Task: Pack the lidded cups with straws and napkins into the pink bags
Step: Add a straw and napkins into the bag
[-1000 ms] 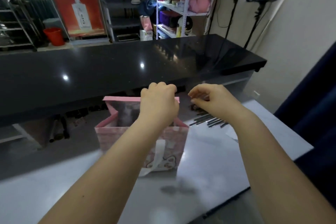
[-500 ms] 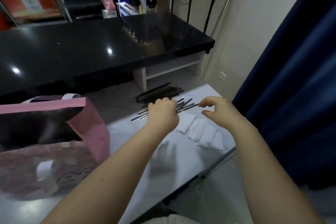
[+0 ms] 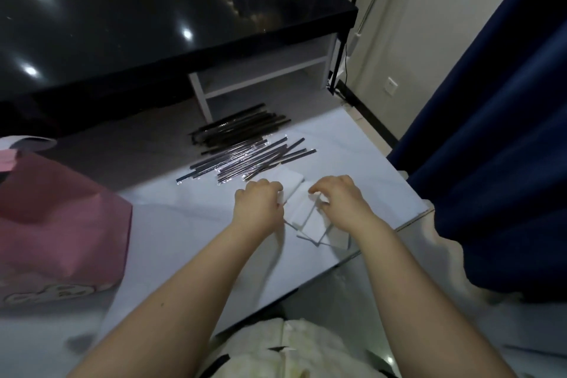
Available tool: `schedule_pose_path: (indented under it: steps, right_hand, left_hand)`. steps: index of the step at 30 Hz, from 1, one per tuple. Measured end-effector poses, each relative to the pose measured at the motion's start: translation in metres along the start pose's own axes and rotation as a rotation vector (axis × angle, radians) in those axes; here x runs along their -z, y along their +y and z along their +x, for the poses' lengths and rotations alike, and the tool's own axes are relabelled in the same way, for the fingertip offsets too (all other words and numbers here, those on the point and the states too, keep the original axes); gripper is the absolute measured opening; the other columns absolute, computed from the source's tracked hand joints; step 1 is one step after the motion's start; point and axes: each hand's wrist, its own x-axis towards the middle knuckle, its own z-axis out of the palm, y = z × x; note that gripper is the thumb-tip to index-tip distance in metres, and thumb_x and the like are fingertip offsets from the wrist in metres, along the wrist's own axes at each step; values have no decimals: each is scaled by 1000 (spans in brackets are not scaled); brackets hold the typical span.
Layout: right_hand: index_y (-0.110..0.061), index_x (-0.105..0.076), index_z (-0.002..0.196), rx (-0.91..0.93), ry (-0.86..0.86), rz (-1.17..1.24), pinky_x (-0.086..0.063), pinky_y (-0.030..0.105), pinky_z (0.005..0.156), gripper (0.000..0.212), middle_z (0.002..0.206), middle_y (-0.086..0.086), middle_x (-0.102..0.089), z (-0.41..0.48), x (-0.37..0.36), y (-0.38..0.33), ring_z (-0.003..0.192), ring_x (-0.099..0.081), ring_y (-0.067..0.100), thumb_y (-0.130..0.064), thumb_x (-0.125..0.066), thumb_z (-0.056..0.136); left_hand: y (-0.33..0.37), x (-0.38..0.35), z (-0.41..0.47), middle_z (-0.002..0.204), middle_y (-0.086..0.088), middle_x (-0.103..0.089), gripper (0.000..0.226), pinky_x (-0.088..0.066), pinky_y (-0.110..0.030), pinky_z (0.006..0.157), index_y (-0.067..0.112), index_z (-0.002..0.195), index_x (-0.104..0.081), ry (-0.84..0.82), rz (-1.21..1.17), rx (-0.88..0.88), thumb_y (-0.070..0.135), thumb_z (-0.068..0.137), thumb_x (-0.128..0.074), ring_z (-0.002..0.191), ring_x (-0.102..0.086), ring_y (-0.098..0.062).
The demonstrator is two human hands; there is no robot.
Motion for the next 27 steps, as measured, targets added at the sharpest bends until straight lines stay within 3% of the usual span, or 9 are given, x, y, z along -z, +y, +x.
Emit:
schedule_pose_path:
  steps: [5,8,13,18,23,27]
  right_hand:
    - [-33,-64,118,5,-2,-28,-26,30,87,42,128,-10,-54,20,-8,5,116,-36,22,-32,-77,78]
    - [-34,-69,106,19,44,1,-20,28,80,32,118,-9,-55,24,-13,8,112,-38,21,-31,-78,75]
    - [-28,-68,90,24,30,87,-29,31,82,18,95,-8,-58,21,-18,9,102,-44,23,-14,-67,79]
    - [-23,-70,90,29,70,287,-40,35,90,15,98,-5,-62,13,-5,13,101,-46,19,-10,-68,83]
    - [-20,-73,90,57,67,337,-40,30,91,9,100,-6,-64,10,26,6,102,-48,16,-14,-71,83]
    - [-26,-70,84,69,84,432,-38,11,77,13,95,-10,-65,8,51,-11,93,-53,5,-13,-71,82]
  left_hand:
    - [3,-9,5,111,-1,-57,26,-37,-37,83,22,112,-61,-2,48,-6,21,88,-51,108,-51,-28]
    - [7,-11,9,113,-1,-57,26,-38,-37,83,22,112,-62,9,62,-22,21,88,-51,108,-51,-27]
    - [11,-13,14,115,0,-58,31,-38,-37,85,25,119,-61,5,42,-36,25,91,-49,110,-51,-26]
    - [8,-10,13,116,0,-59,34,-38,-37,86,27,122,-60,6,19,-16,23,90,-50,111,-51,-26]
    - [2,5,13,125,0,-59,37,-38,-38,93,27,128,-57,47,-43,4,29,91,-53,118,-51,-26]
    - [-3,34,10,126,-1,-60,38,-40,-39,96,27,127,-59,142,-65,7,26,89,-54,119,-52,-27]
